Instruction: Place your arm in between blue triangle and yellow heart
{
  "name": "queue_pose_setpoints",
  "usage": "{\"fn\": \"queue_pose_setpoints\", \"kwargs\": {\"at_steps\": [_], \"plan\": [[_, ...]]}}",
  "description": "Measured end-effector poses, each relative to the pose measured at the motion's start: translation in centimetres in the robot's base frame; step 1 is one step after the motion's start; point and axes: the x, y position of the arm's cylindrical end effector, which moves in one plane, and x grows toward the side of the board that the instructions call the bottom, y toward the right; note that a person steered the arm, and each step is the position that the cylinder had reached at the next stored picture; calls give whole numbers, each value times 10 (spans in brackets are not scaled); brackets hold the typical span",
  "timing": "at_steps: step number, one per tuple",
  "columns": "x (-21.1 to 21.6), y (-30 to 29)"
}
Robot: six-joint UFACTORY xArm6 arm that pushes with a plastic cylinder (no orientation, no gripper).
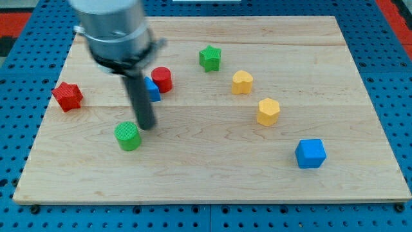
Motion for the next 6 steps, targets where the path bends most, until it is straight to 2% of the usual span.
{"fn": "queue_pose_setpoints", "kwargs": {"at_steps": [1, 2, 3, 5, 6], "plan": [[20, -12], [16, -65], [9, -71], [11, 86], [6, 133]]}}
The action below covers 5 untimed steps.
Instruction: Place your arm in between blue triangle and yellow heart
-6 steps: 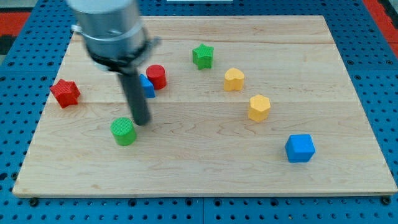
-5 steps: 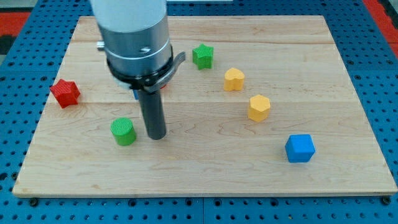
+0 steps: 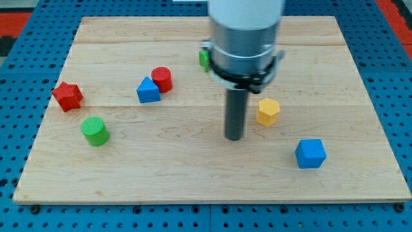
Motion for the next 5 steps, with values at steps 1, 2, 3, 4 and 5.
{"fn": "queue_pose_setpoints", "kwargs": {"at_steps": [1, 2, 3, 4, 5], "plan": [[-23, 4], [-62, -8], [-97, -50], [-99, -108], [-89, -144]]}}
